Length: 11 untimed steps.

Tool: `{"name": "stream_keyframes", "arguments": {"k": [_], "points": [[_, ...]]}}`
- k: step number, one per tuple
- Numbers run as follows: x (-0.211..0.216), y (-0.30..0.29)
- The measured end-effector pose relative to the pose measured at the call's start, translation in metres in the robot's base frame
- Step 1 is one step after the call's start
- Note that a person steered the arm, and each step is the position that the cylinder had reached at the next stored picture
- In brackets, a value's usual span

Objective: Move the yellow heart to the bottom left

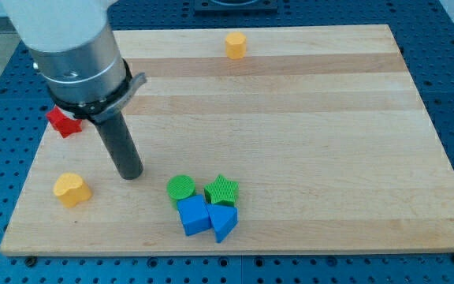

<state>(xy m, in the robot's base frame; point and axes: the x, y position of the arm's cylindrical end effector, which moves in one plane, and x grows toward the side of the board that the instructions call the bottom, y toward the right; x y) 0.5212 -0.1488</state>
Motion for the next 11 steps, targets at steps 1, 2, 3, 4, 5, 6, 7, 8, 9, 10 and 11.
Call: {"name": "stream_keyframes", "arguments": {"k": [1,2,3,4,5,6,7,8,9,10,11], "points": [[0.030,-0.034],[0.055,-0.064],[0.056,-0.039],[0.032,-0.001],[0.008,-0.011],[0.007,-0.060],[0.024,-0.098],[0.022,-0.097],[0.011,-0.103],[0.018,-0.129],[0.040,-0.133]]}}
